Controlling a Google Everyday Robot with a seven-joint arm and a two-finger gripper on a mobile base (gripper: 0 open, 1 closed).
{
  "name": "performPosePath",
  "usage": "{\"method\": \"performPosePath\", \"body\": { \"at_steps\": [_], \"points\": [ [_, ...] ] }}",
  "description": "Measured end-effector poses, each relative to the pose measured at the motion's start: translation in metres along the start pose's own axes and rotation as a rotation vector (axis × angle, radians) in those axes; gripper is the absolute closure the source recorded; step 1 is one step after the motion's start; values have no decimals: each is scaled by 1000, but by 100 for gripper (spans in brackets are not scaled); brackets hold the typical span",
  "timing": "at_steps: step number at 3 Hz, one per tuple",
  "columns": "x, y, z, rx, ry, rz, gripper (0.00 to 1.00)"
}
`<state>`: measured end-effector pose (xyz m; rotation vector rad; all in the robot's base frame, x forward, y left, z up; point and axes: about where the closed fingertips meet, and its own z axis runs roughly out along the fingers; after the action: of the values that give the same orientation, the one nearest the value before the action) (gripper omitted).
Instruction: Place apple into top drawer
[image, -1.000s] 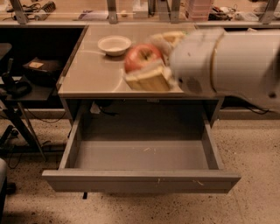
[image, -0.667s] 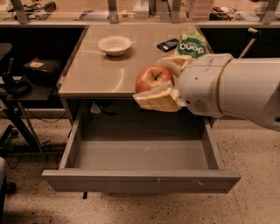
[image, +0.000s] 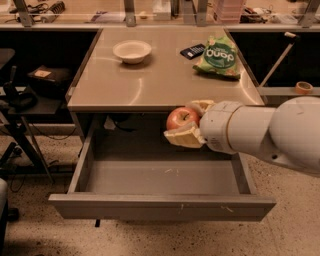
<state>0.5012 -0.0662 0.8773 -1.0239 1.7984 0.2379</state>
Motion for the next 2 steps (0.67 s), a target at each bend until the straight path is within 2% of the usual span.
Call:
{"method": "performPosePath", "body": {
  "at_steps": [1,2],
  "points": [
    [67,-15,40,31,93,44,100],
    [115,-35,64,52,202,23,100]
  ]
}}
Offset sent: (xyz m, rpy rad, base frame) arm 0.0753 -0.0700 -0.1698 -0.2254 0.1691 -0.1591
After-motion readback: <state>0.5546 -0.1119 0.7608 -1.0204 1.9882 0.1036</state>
